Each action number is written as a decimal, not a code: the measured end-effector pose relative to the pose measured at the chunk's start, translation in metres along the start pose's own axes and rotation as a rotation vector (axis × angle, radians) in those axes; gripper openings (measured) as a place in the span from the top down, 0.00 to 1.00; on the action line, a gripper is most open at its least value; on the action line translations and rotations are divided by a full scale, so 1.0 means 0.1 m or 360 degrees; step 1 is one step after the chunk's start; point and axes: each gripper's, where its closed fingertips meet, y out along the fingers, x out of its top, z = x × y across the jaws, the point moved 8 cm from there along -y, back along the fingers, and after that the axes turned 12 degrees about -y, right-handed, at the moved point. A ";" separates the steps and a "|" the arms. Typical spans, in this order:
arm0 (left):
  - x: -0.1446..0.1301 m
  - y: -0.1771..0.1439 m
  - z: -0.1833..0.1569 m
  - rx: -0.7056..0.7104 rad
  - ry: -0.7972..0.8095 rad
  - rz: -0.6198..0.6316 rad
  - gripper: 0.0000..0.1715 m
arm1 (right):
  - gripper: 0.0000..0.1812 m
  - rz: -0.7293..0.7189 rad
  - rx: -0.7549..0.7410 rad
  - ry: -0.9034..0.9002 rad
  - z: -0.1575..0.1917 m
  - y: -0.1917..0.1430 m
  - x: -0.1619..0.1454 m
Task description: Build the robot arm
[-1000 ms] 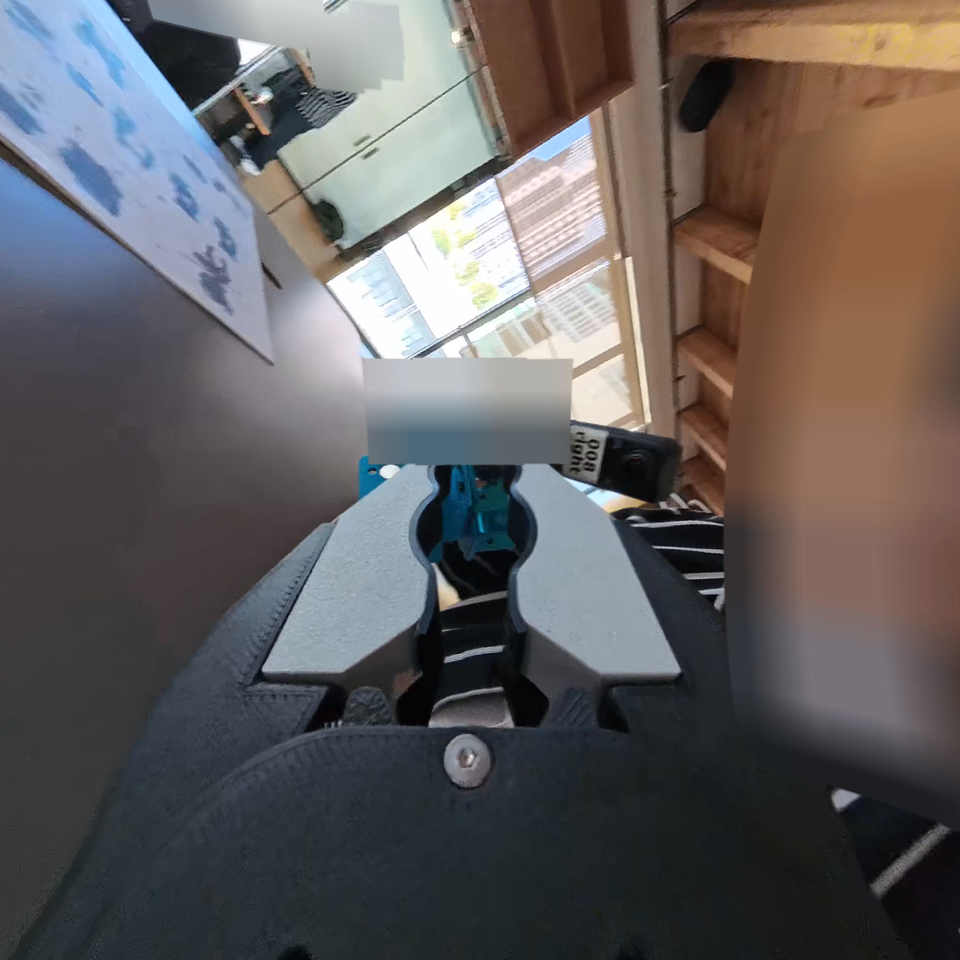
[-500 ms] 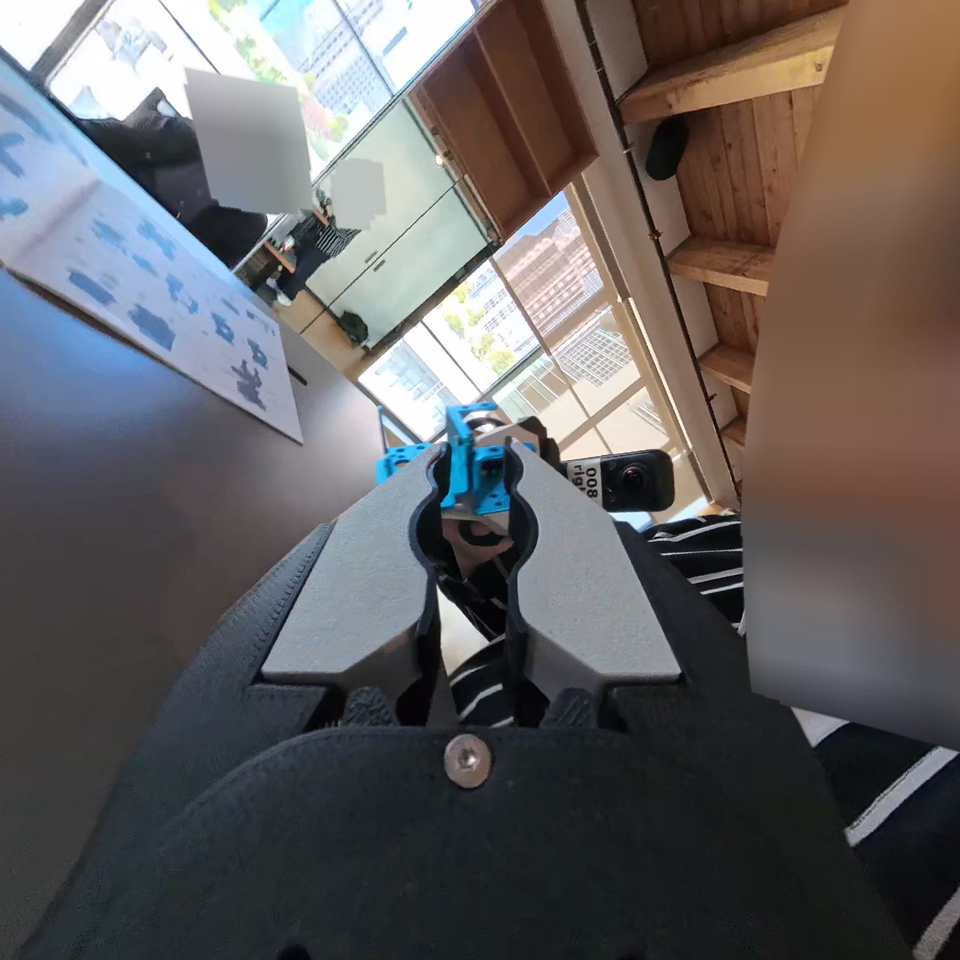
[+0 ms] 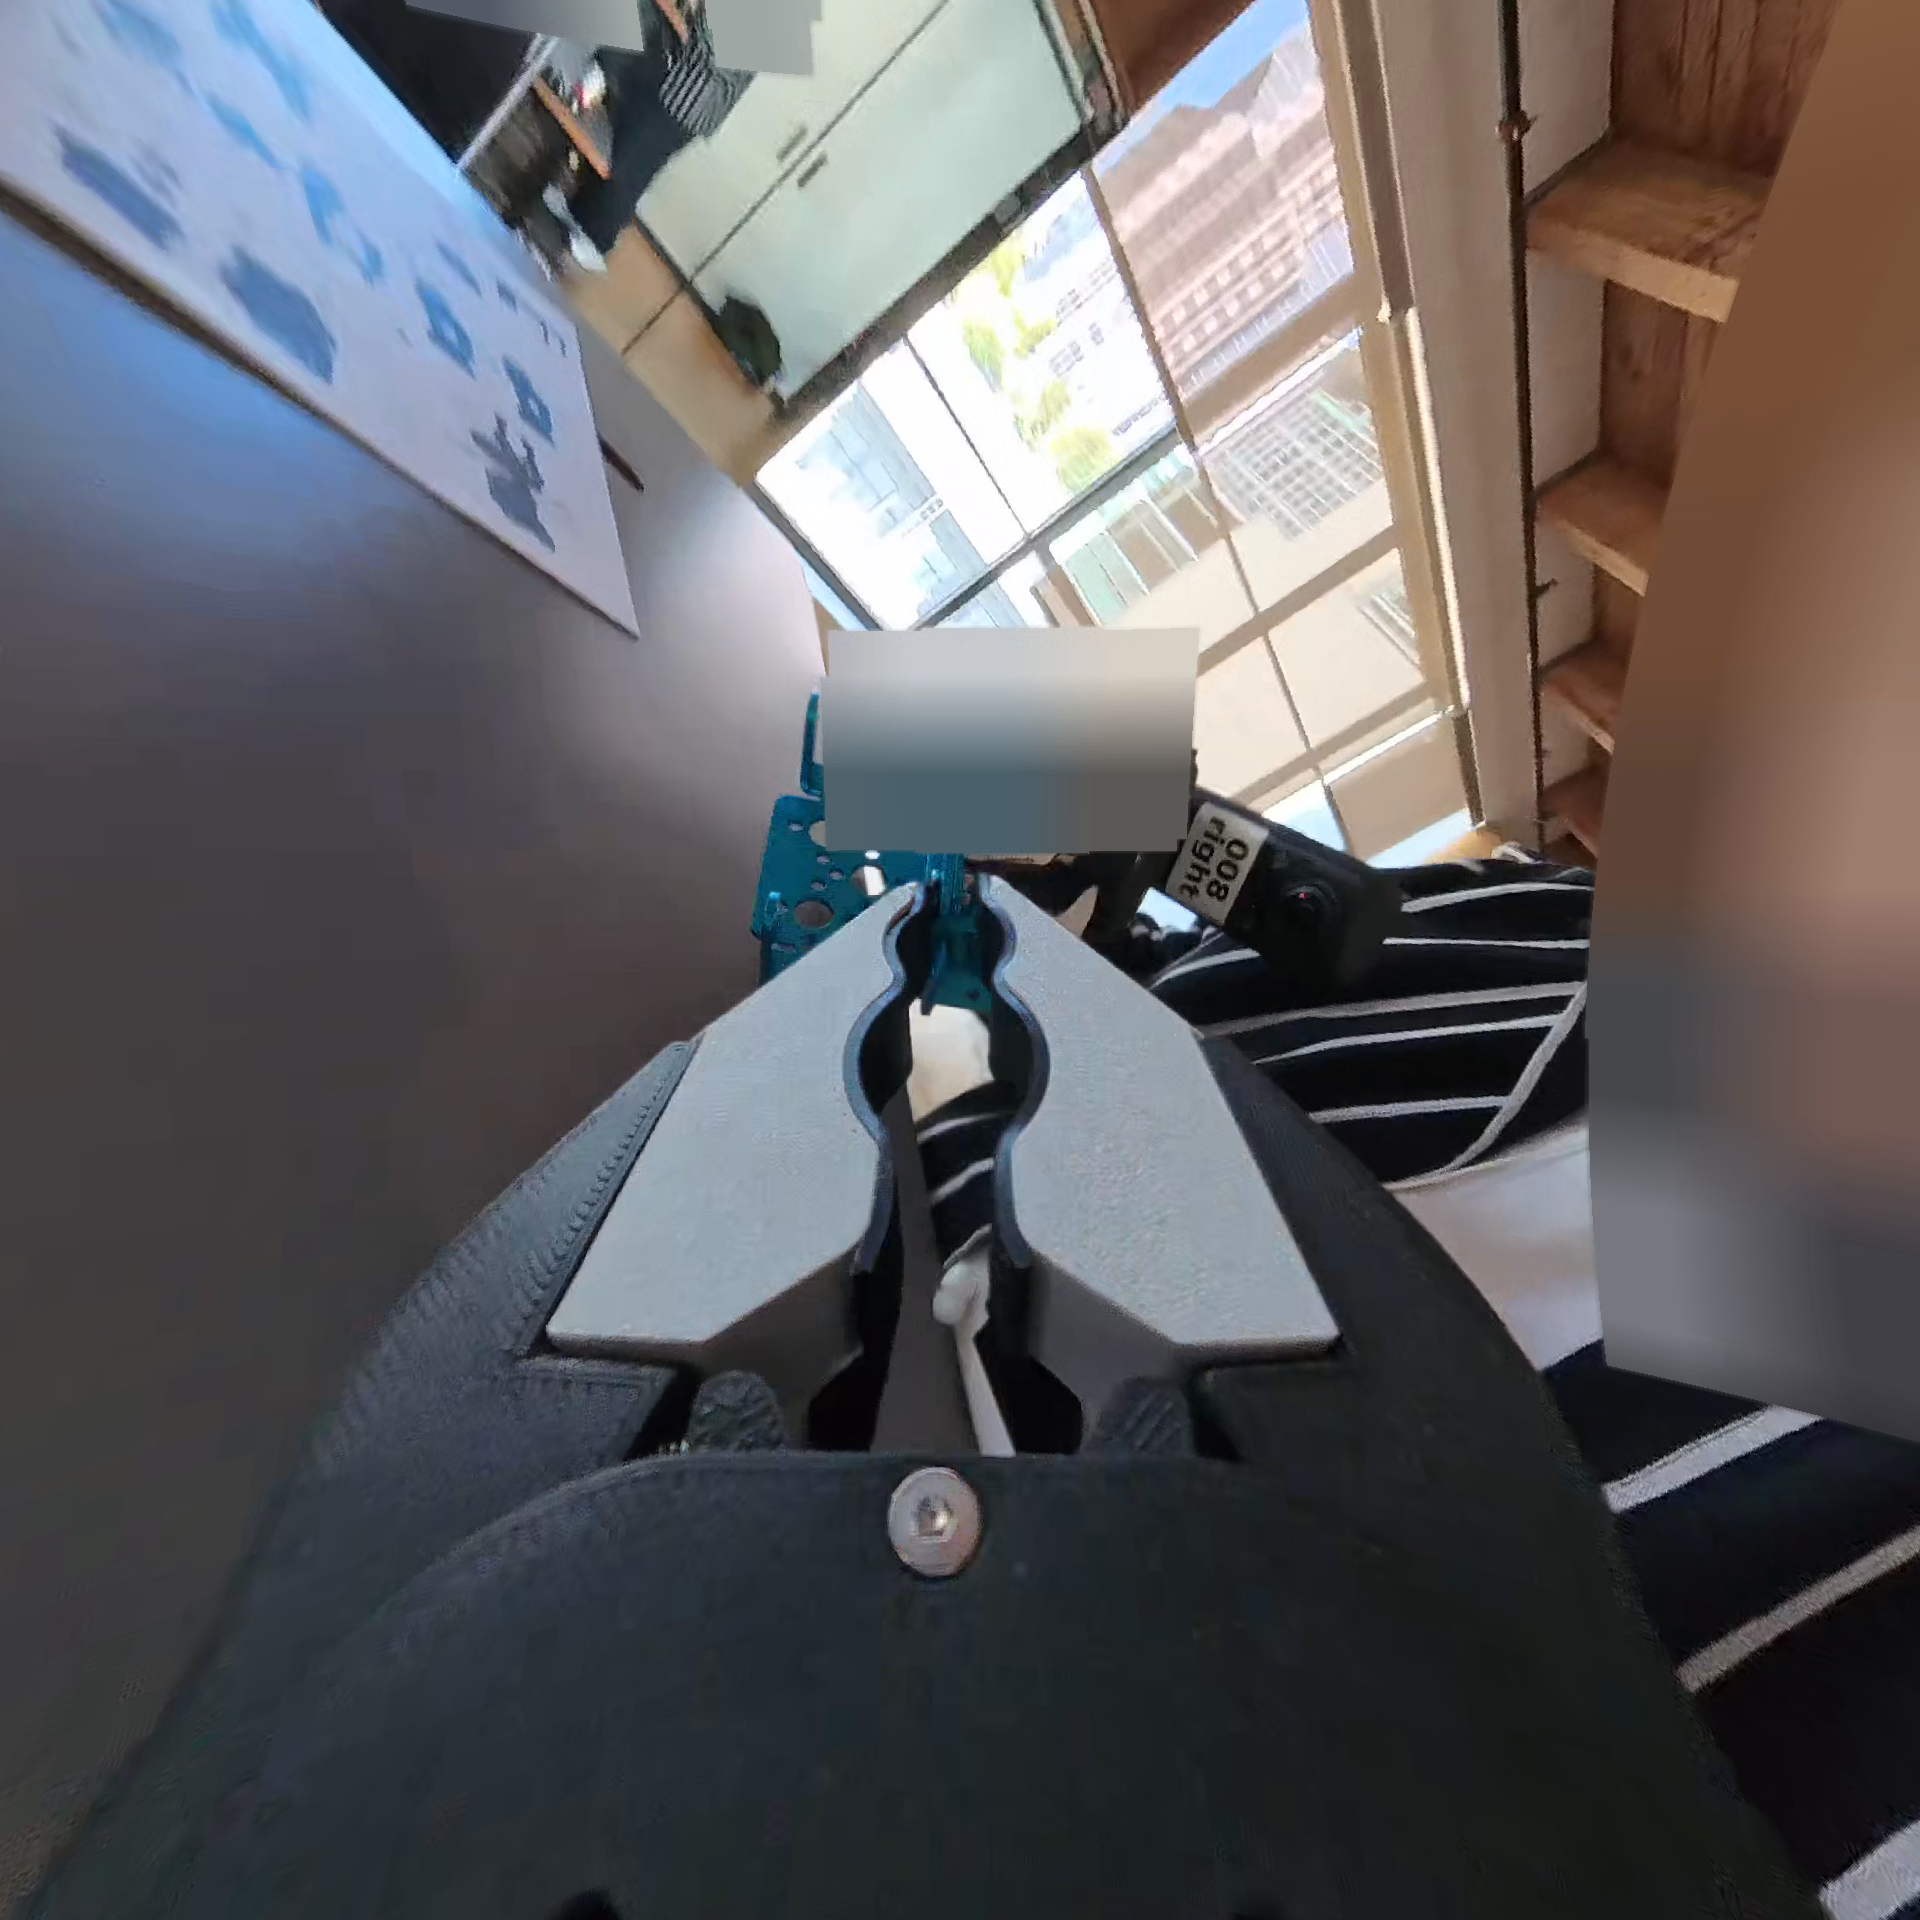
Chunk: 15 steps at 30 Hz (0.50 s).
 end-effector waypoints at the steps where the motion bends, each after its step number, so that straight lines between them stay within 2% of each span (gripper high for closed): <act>1: 0.00 0.00 0.02 0.0022 -0.0003 0.0026 0.97 | 0.93 0.0014 0.0019 -0.0009 0.00 0.01 -0.01; 6: -0.03 -0.02 0.14 0.0180 0.0038 0.0132 0.99 | 0.93 0.0000 0.0205 0.0195 0.09 0.07 -0.08; 9: -0.05 -0.02 0.29 0.0220 -0.0085 0.0181 0.99 | 0.93 -0.0015 0.0307 0.0311 0.20 0.11 -0.13; 12: -0.08 0.00 0.47 0.0261 -0.0228 0.0230 0.99 | 0.82 -0.0091 0.0332 0.0328 0.26 0.13 -0.07; 15: -0.12 0.04 0.53 0.0236 -0.0289 0.0290 0.99 | 0.76 -0.0083 0.0453 0.0363 0.32 0.22 -0.08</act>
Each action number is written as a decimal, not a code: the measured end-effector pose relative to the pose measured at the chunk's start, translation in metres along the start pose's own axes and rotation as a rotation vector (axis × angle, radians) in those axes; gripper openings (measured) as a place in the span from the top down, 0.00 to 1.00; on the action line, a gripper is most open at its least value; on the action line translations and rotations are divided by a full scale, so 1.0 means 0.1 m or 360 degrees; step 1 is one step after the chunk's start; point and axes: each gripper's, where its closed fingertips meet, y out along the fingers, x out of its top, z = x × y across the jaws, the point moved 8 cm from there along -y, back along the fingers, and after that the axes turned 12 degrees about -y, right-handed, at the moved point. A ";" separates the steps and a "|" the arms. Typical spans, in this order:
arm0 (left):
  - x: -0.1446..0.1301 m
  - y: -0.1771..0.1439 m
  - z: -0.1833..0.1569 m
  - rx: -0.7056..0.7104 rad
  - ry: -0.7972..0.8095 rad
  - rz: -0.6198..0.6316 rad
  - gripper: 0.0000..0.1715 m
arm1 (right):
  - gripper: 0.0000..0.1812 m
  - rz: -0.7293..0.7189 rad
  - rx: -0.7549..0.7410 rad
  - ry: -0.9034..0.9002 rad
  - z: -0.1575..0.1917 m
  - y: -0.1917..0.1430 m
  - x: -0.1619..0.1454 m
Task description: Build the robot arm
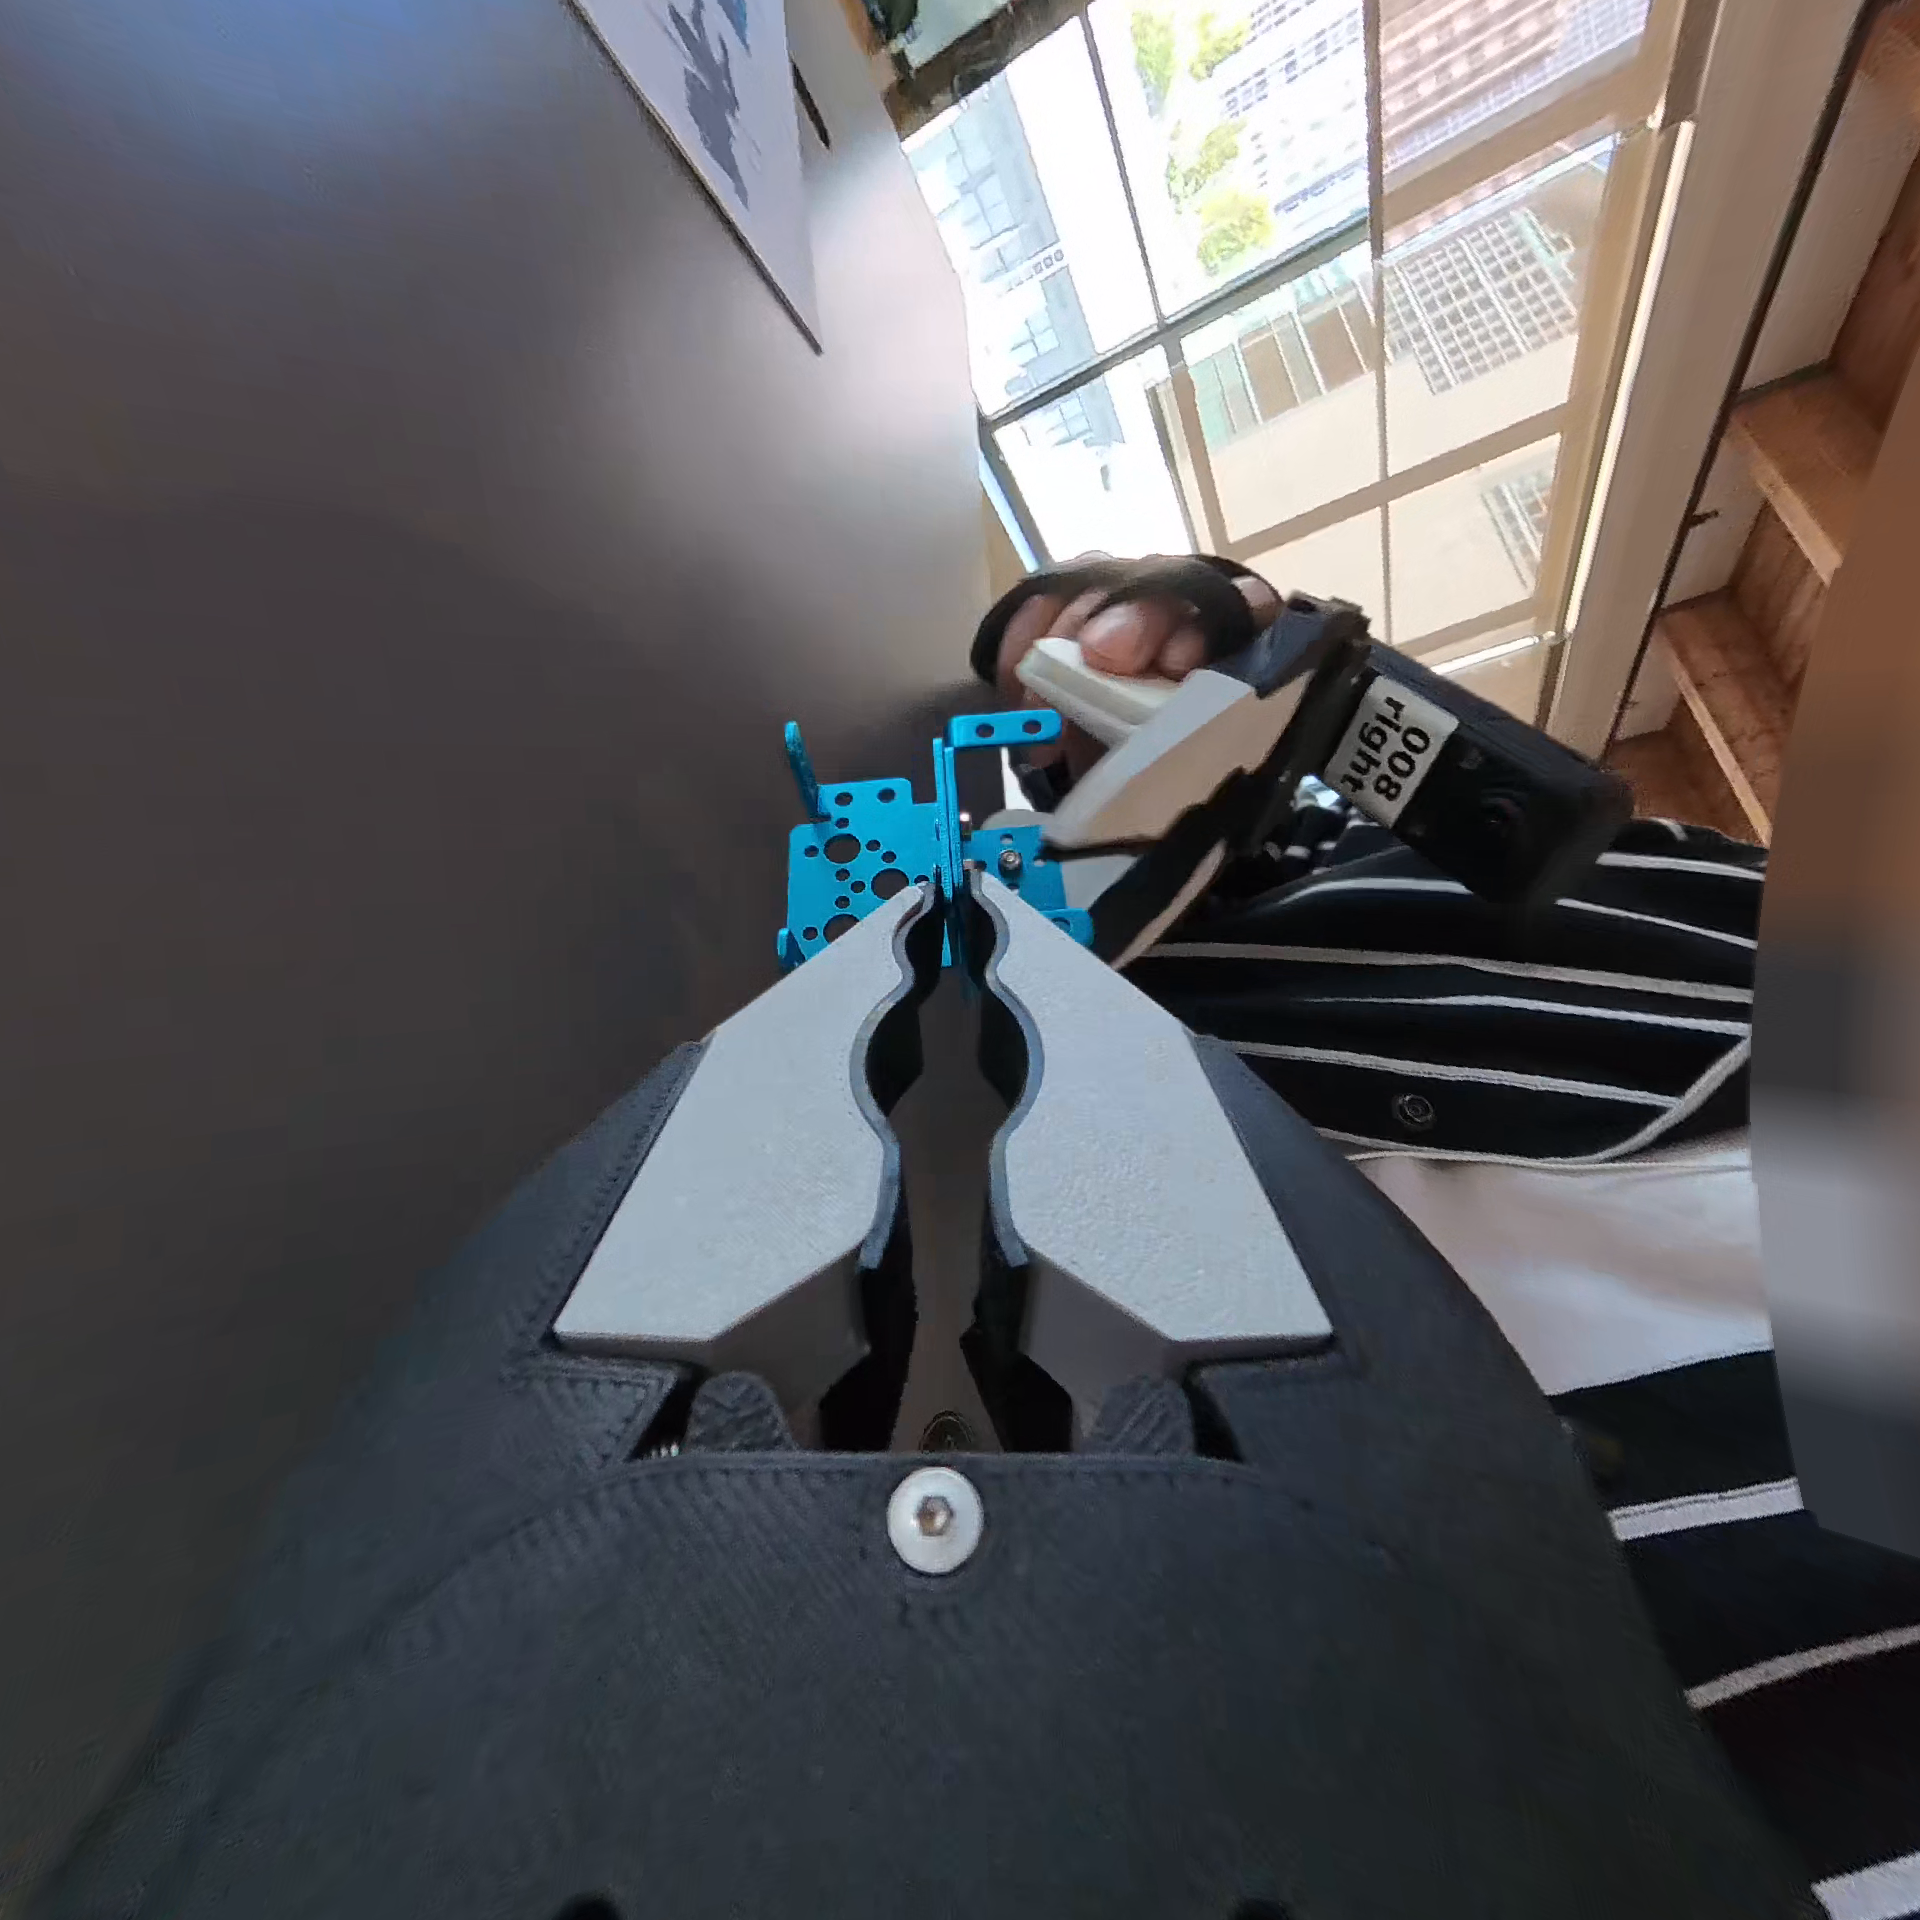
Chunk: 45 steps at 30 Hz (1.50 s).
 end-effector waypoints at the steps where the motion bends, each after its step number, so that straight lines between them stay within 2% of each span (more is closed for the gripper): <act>1: -0.01 0.02 0.00 -0.0007 0.0000 0.0020 0.99 | 0.76 0.0047 0.0012 0.0012 0.00 0.05 -0.03; 5: -0.01 0.06 0.03 0.0046 0.0005 0.0017 0.99 | 0.79 0.0173 0.0042 -0.0019 0.01 0.15 -0.08; 15: 0.01 0.02 0.09 -0.0034 -0.0094 -0.0064 0.99 | 0.83 0.0208 -0.0060 0.0005 0.02 0.15 -0.08; 17: 0.02 0.00 0.10 -0.0041 -0.0101 -0.0105 0.99 | 0.89 0.0215 -0.0071 0.0004 0.03 0.14 -0.09; 19: 0.02 -0.01 0.11 -0.0036 -0.0078 -0.0102 0.99 | 0.89 0.0212 -0.0059 0.0028 0.03 0.14 -0.10; 26: 0.00 0.04 0.09 0.0042 -0.0008 -0.0071 0.99 | 0.79 0.0214 -0.0068 0.0044 0.03 0.18 -0.12; 31: 0.01 0.04 0.07 0.0073 0.0019 -0.0090 0.99 | 0.80 0.0230 -0.0059 0.0077 0.01 0.17 -0.13; 35: 0.03 0.01 0.06 0.0026 -0.0002 -0.0127 0.99 | 0.86 0.0206 -0.0100 0.0084 0.00 0.13 -0.12; 38: 0.01 0.02 0.05 0.0034 0.0006 -0.0109 0.99 | 0.79 0.0209 -0.0138 0.0066 0.00 0.14 -0.12; 45: 0.01 0.03 0.04 0.0033 -0.0001 -0.0124 0.99 | 0.82 0.0201 -0.0120 0.0104 0.00 0.14 -0.11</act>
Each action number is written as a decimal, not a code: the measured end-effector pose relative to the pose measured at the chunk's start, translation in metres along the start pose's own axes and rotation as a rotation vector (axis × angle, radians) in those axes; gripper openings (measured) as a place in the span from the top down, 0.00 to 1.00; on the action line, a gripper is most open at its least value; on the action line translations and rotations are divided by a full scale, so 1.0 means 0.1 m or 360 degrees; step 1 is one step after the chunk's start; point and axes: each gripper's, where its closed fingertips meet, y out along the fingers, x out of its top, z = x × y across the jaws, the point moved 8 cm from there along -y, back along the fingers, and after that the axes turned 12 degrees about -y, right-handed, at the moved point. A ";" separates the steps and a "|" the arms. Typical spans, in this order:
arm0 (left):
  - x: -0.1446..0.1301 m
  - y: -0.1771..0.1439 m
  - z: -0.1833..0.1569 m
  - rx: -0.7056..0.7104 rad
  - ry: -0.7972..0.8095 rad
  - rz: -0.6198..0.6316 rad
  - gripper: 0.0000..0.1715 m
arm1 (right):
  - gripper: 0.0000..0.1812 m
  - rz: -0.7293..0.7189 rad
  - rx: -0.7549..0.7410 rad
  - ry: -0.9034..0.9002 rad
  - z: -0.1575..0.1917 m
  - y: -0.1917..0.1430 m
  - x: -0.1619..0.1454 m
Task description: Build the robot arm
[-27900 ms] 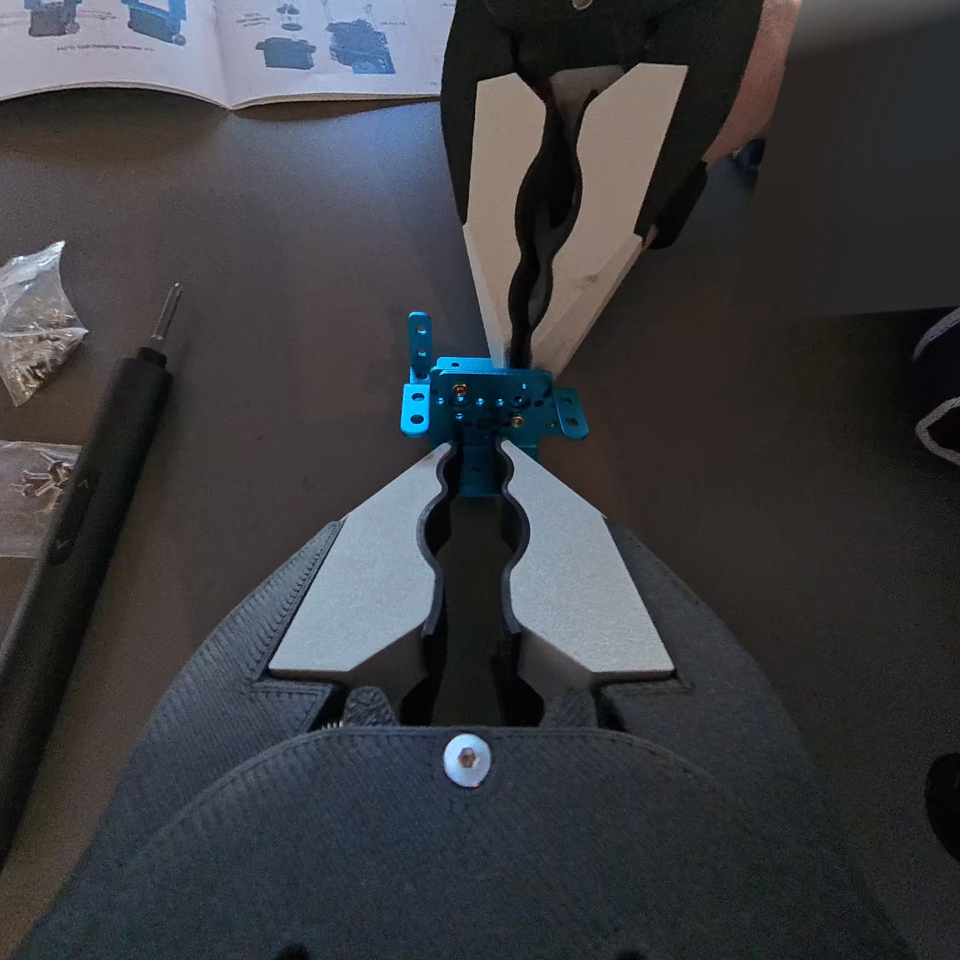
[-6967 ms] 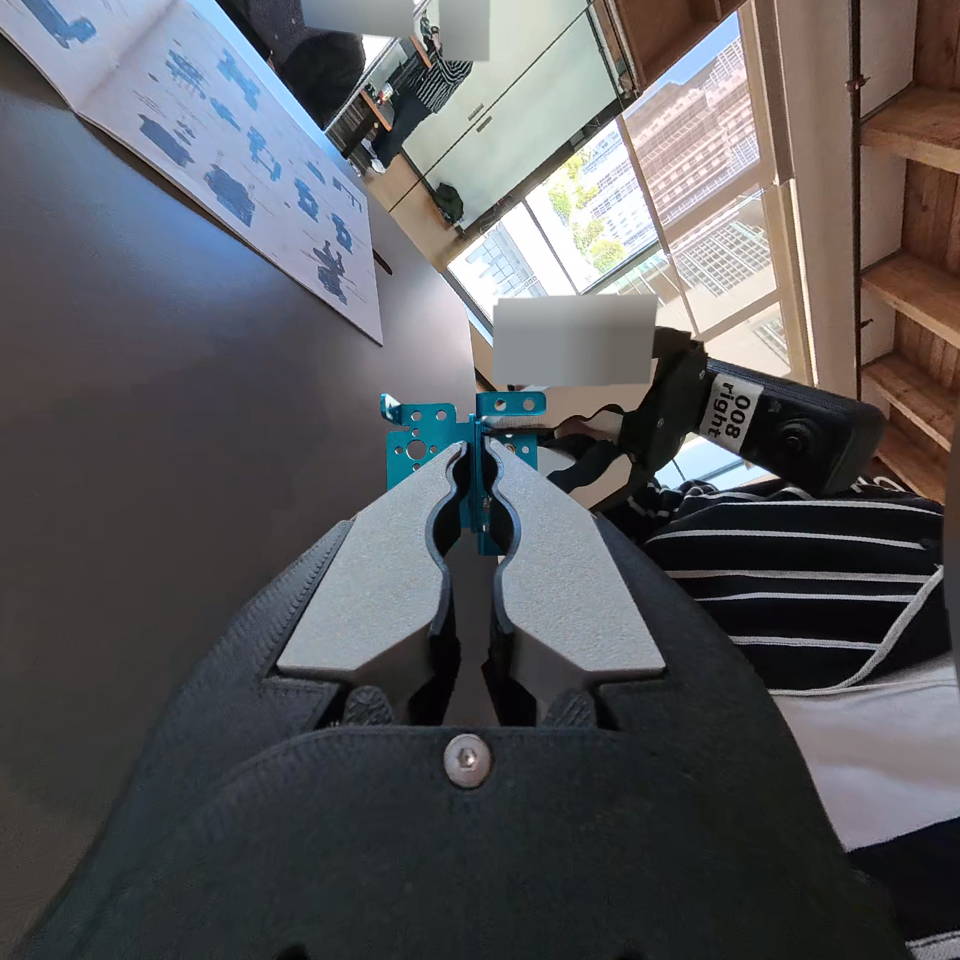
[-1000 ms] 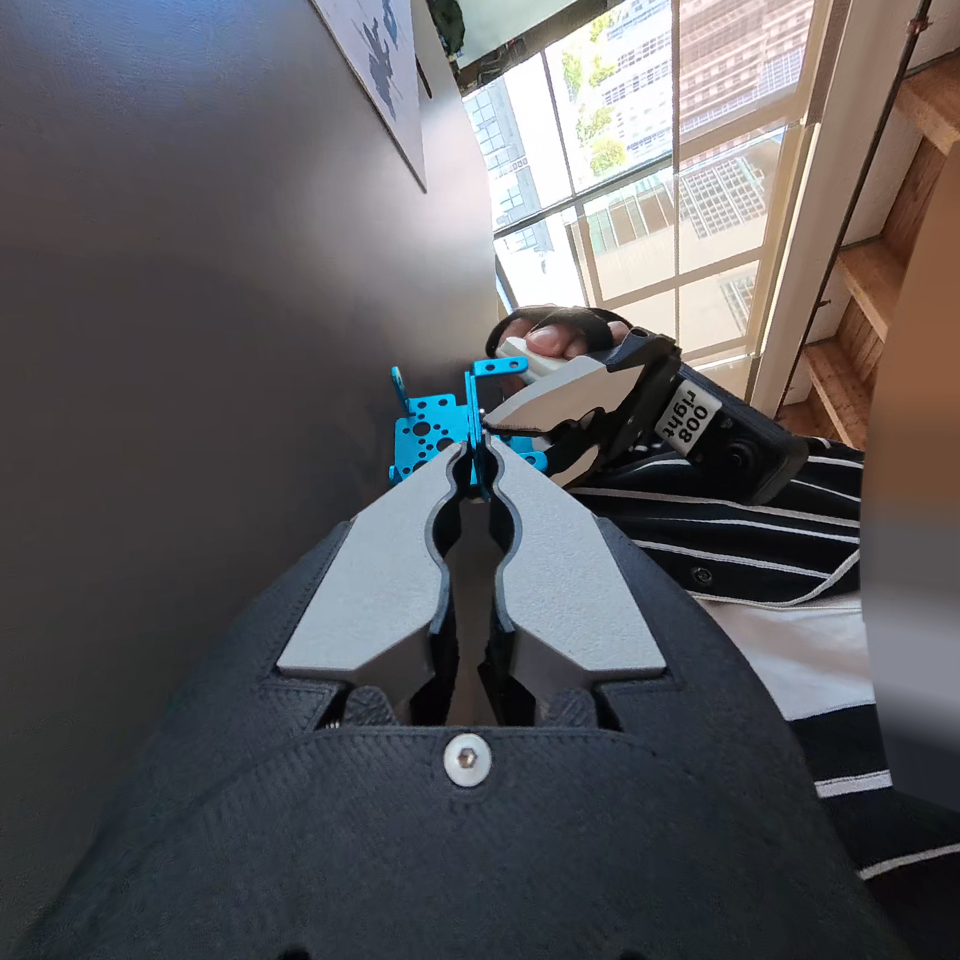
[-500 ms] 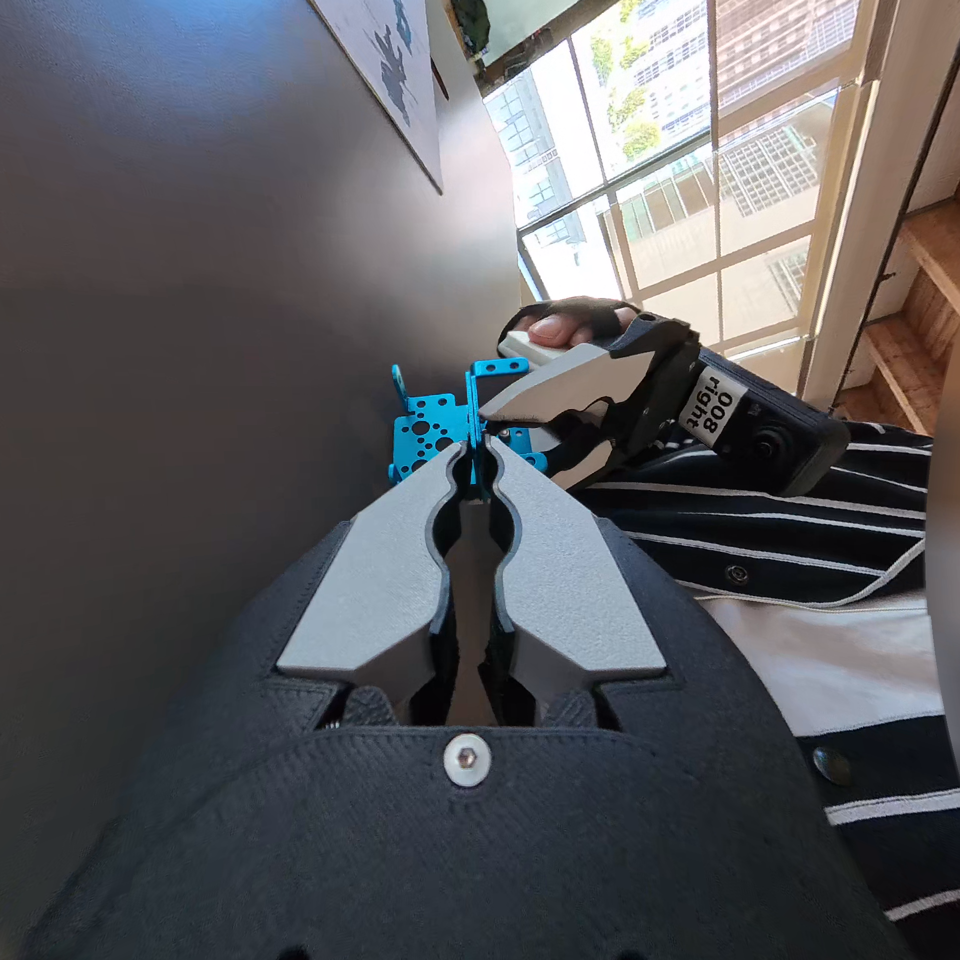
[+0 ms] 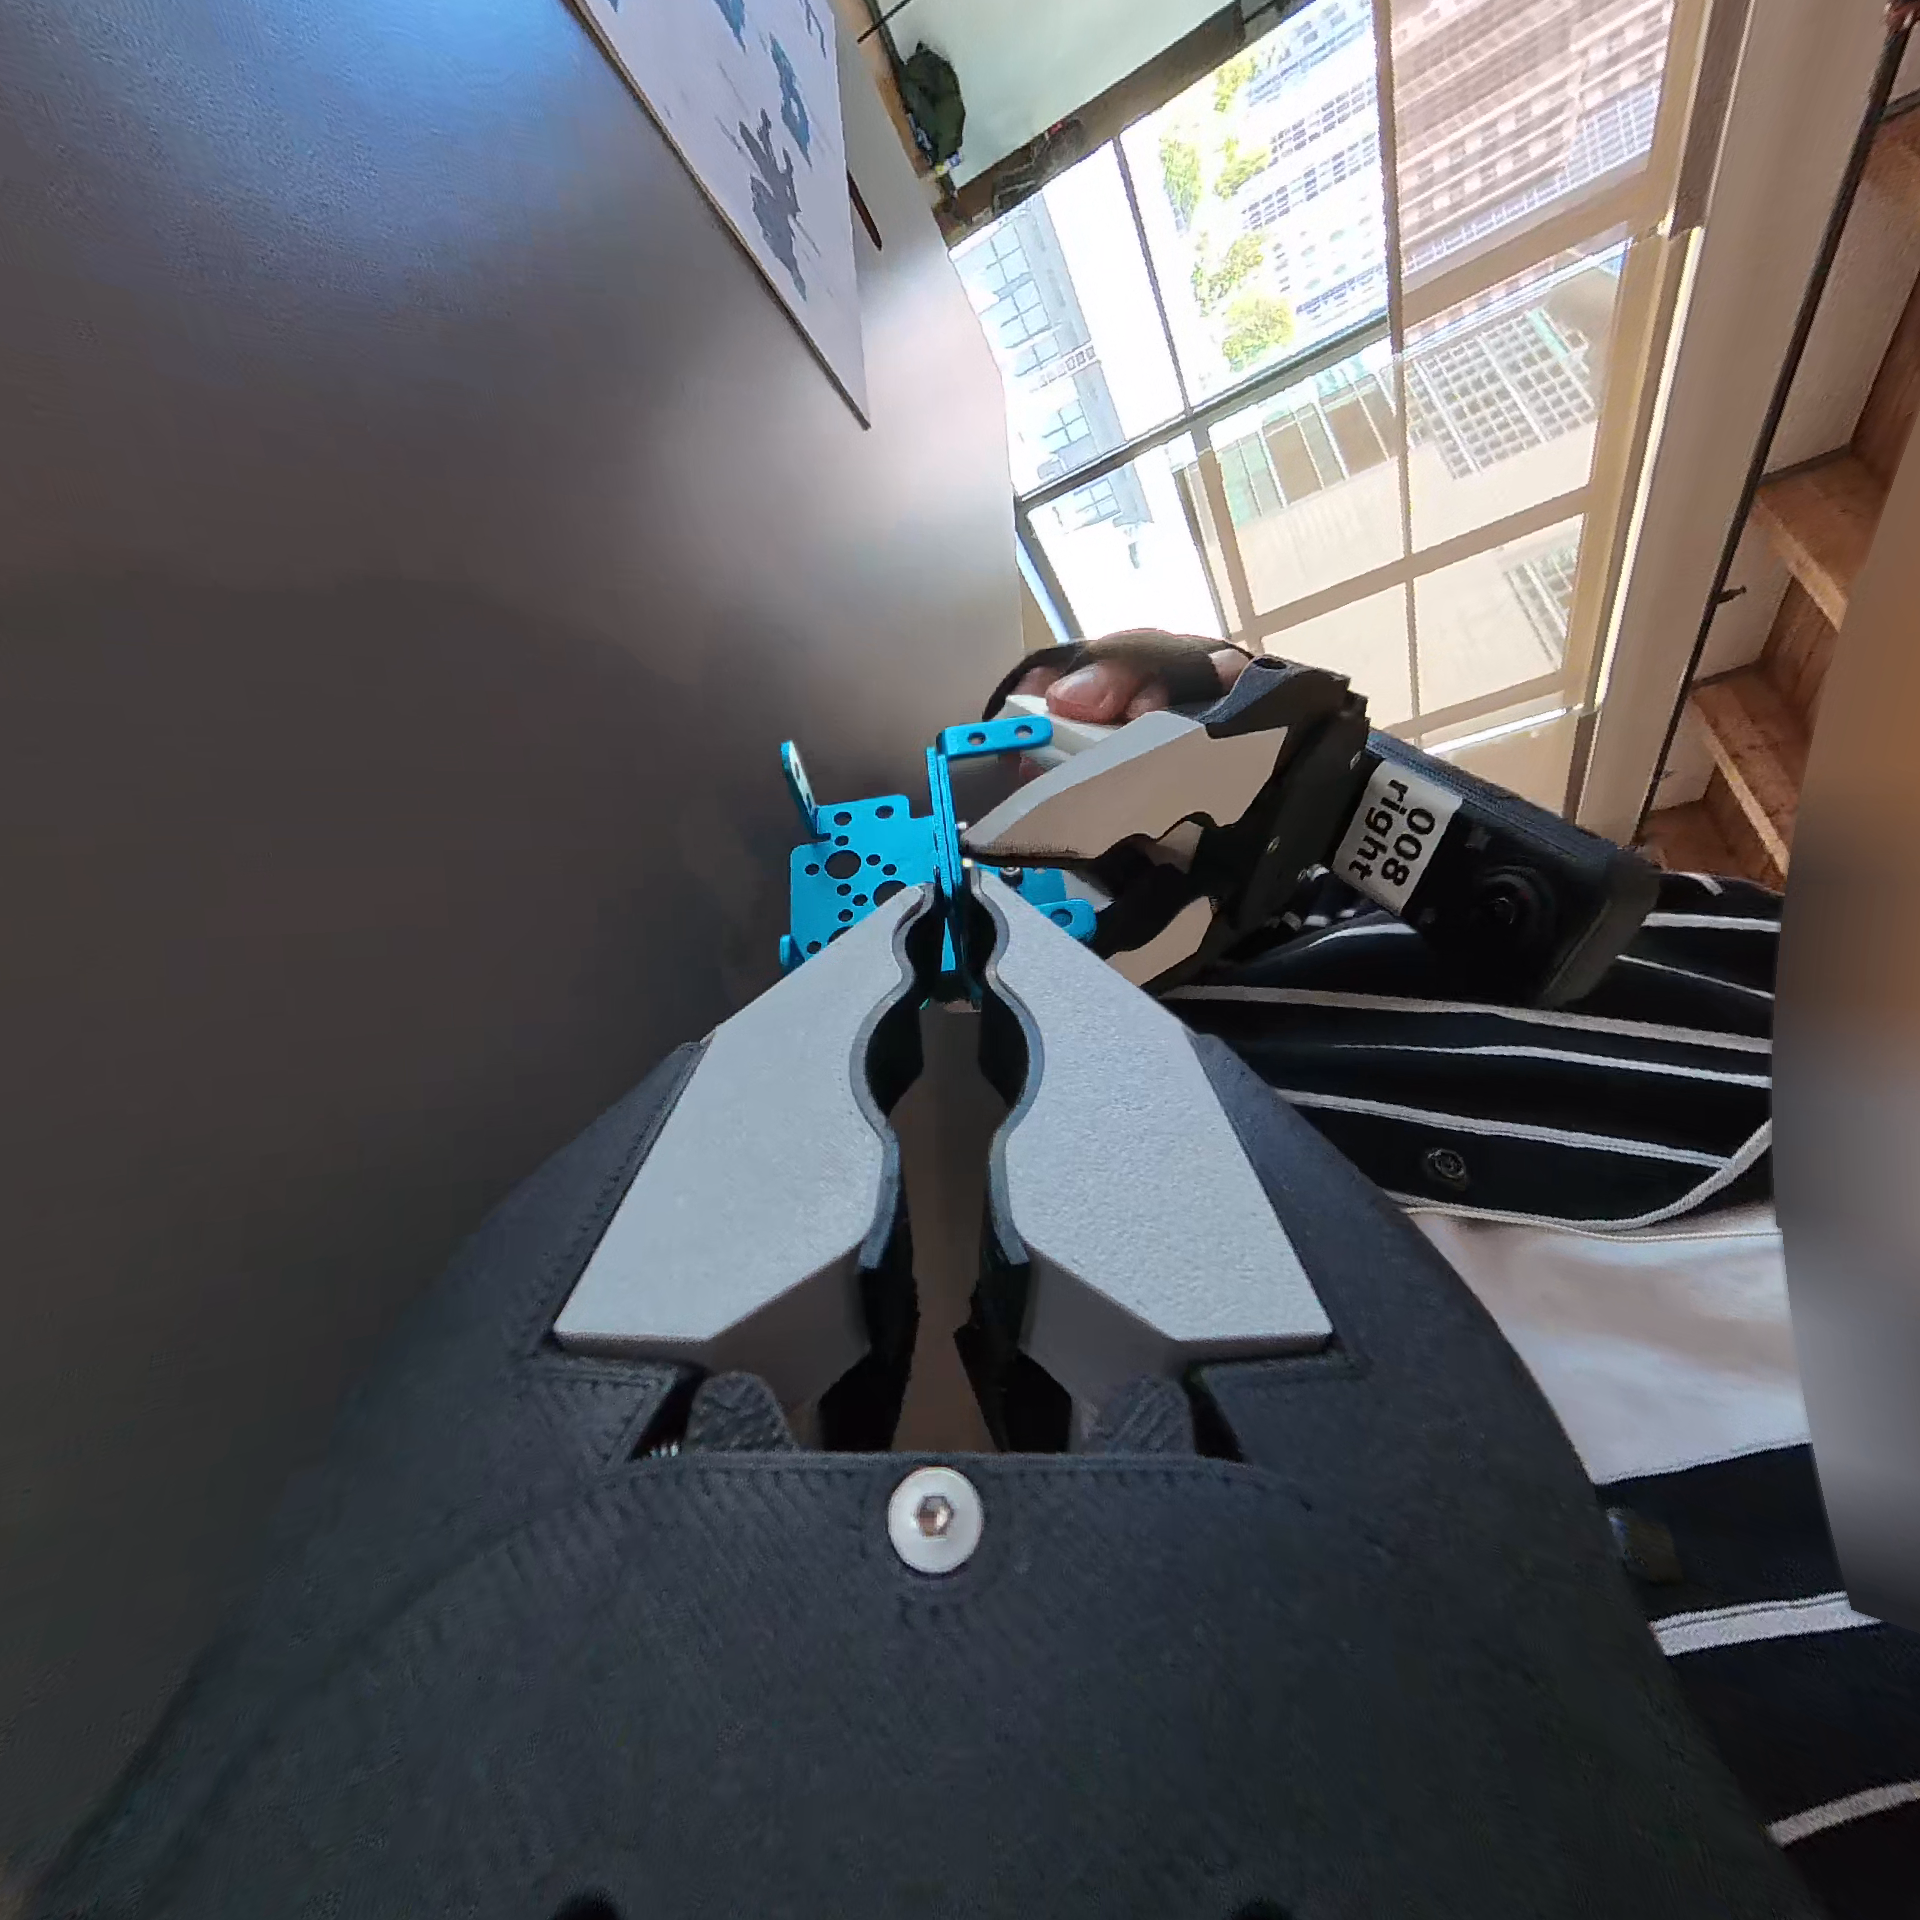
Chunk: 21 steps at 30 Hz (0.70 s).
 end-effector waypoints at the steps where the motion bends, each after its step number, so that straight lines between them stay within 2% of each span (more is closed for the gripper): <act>1: 0.01 -0.01 0.00 -0.0001 -0.0003 -0.0012 0.99 | 0.84 0.0008 -0.0002 0.0012 -0.01 -0.01 0.00; 2: 0.02 -0.02 0.00 0.0002 -0.0002 -0.0029 0.99 | 0.89 0.0004 0.0005 0.0003 0.00 -0.02 0.00; 4: 0.03 -0.04 -0.02 -0.0041 -0.0015 -0.0046 0.99 | 0.89 -0.0012 -0.0054 -0.0018 -0.02 -0.03 0.01; 5: 0.04 -0.04 -0.03 -0.0047 -0.0013 -0.0055 0.99 | 0.89 -0.0008 -0.0089 -0.0018 -0.02 -0.03 0.02; 7: 0.04 -0.05 -0.03 -0.0028 0.0004 -0.0051 0.99 | 0.80 0.0016 -0.0138 -0.0003 -0.05 -0.02 0.00; 10: 0.03 -0.02 -0.05 -0.0012 0.0021 -0.0030 0.99 | 0.79 -0.0034 -0.0083 0.0004 -0.04 0.00 0.02; 13: 0.03 0.00 -0.05 0.0048 0.0053 -0.0020 0.99 | 0.81 0.0010 -0.0049 -0.0037 -0.01 0.02 0.01; 18: 0.04 0.01 -0.06 0.0002 0.0019 -0.0060 0.99 | 0.83 0.0004 -0.0092 0.0064 -0.04 -0.03 0.00; 19: 0.05 -0.01 -0.06 0.0007 0.0014 -0.0084 0.99 | 0.89 -0.0002 -0.0080 0.0066 -0.03 -0.04 0.00; 21: 0.05 -0.02 -0.07 -0.0025 0.0005 -0.0090 0.99 | 0.89 -0.0027 -0.0112 0.0098 -0.03 -0.06 0.00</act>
